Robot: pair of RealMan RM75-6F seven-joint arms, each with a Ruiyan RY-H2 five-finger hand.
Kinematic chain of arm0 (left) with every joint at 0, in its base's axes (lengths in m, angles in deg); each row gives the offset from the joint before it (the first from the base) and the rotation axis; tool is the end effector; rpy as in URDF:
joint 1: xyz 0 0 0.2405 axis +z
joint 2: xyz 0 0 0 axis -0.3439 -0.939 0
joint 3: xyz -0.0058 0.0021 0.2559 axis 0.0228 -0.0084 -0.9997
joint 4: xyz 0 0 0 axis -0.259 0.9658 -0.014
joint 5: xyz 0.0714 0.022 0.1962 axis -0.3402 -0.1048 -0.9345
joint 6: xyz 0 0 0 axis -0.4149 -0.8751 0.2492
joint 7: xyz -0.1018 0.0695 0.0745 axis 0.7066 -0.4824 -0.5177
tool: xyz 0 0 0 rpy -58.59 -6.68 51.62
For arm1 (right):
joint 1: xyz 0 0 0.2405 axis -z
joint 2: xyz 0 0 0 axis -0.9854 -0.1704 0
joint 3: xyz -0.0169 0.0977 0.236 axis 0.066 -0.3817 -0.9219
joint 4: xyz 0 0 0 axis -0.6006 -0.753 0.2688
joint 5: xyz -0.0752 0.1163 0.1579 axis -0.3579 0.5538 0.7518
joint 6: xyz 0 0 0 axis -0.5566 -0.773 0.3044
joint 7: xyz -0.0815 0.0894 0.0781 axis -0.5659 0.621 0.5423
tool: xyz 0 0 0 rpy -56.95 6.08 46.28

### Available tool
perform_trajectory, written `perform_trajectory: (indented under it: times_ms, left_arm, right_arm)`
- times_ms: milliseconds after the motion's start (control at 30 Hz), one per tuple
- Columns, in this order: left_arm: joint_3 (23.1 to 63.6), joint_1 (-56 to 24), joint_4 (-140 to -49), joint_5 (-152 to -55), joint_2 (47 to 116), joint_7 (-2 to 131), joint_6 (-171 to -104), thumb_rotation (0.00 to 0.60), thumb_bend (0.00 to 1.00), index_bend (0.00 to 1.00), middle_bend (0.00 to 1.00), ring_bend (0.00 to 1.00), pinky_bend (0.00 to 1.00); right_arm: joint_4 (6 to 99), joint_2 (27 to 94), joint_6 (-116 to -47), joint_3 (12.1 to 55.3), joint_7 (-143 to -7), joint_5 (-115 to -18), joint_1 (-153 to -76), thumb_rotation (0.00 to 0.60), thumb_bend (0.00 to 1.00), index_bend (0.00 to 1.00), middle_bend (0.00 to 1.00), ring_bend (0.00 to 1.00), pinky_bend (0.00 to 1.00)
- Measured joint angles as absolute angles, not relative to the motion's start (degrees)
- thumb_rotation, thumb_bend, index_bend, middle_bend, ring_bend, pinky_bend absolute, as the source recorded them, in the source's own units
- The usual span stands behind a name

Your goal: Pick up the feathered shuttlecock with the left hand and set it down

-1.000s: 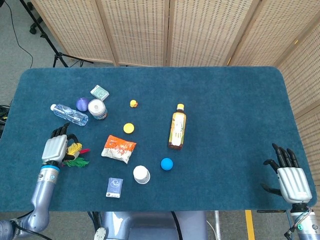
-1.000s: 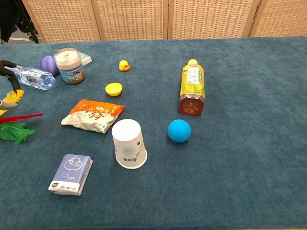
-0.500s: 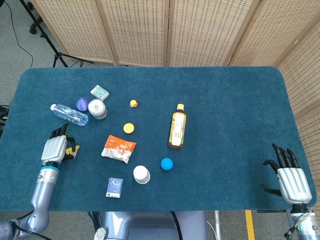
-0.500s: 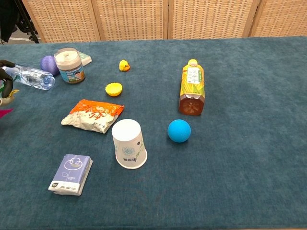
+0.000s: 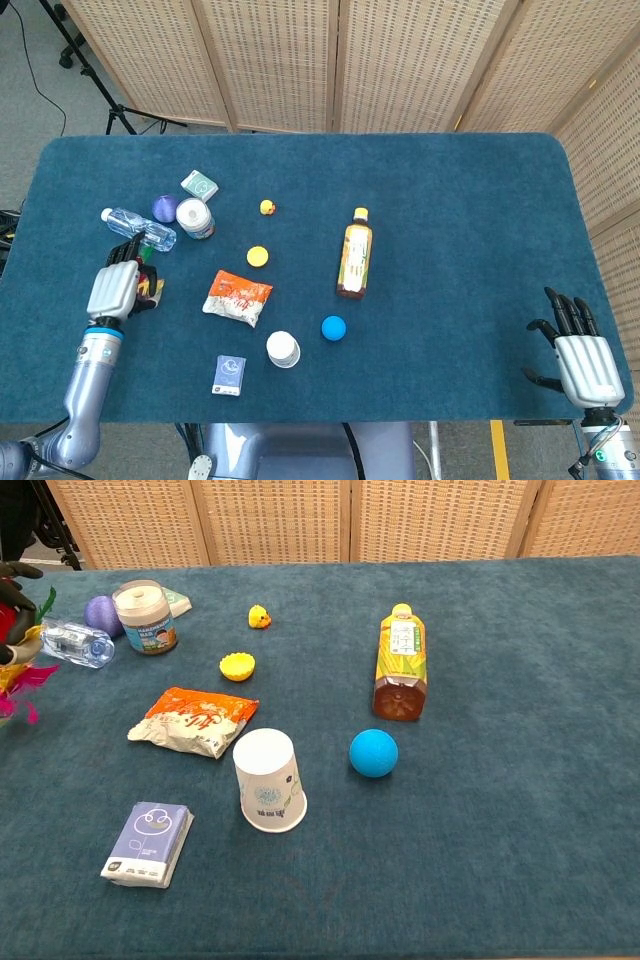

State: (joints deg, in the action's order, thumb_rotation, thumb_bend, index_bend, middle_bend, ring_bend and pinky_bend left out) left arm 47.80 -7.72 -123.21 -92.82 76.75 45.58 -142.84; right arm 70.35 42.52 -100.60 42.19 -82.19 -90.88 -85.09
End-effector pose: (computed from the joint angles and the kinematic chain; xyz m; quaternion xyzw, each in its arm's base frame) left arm -0.2190 0.2983 0.0636 -0.5655 -0.5150 -0.3716 0.5262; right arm -0.3095 -0.1768 0.1441 0.6297 -0.3688 0.3524 0.5859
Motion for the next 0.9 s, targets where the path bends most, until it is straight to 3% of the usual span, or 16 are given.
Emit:
perform_trajectory:
  times_ms: [533,733,900]
  left_arm:
    - [48.97,-6.38,-122.17,-105.95,78.75,54.39,-149.46,0.600,0.46,0.77,0.00,0.00,0.05]
    - [48.38,-5.74,-112.78,-114.37,82.69,66.21,-152.90,0.600,0.45,0.77,0.00,0.00,0.05]
    - [46.89,-4.61,-99.37,-120.31,87.97,80.22,-156.60,0.600,0.44,0.77,0.00,0.00,0.05]
  right_arm:
    - [70.03,42.62,-100.50,42.12,-81.98,-90.69,-85.08,0.600,0.00,0.36,0.00,0.00,0.00]
    - [69.92,42.75,-100.54,42.11,-82.20,-90.64,-85.05,0.600,0.00,0.36,0.00,0.00,0.00]
    - [69.66,42.96,-100.50,42.09,-82.45,-90.56,-85.05,0.600,0.00,0.36,0.00,0.00,0.00]
